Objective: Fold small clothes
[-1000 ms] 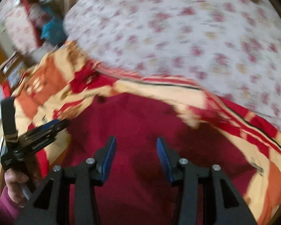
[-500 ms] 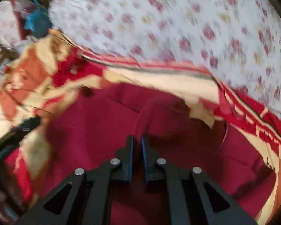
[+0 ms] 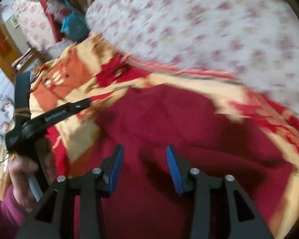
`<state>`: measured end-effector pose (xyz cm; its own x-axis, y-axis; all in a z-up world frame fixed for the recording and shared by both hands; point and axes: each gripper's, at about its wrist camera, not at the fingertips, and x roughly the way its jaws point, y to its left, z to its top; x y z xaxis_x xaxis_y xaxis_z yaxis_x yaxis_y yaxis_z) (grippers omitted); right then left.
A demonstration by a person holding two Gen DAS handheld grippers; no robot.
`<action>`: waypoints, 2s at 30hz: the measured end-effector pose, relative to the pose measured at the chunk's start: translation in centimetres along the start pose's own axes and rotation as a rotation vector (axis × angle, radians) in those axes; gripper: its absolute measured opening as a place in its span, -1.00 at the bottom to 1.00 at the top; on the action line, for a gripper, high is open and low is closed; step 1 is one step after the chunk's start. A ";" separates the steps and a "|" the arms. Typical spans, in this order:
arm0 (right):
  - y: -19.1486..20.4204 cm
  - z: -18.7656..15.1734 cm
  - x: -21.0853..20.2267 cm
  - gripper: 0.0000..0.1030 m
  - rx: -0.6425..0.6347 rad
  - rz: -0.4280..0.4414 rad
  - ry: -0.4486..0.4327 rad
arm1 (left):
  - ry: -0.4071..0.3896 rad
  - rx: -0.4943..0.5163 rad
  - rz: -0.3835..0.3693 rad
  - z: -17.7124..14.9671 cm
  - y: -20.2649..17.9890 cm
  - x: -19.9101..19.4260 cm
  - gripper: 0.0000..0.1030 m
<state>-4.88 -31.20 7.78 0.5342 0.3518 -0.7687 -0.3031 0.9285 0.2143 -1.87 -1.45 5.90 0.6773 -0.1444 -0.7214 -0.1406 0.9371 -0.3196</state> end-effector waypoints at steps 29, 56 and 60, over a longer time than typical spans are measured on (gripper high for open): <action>-19.1 -7.1 -2.8 0.27 0.577 -0.277 -0.012 | 0.028 0.190 -0.080 -0.9 -5.0 2.5 -0.50; -18.3 -5.0 2.5 0.33 0.585 -0.180 0.062 | 0.040 0.194 -0.151 -0.9 -5.3 2.1 -1.00; -19.1 -4.8 1.9 -0.62 0.504 -0.338 0.030 | 0.055 0.195 -0.162 -1.2 -5.4 2.3 -1.00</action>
<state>-1.91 -48.89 -0.67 0.5111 0.0314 -0.8590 0.2944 0.9325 0.2093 -0.39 -7.25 5.20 0.6385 -0.3097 -0.7046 0.1121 0.9431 -0.3129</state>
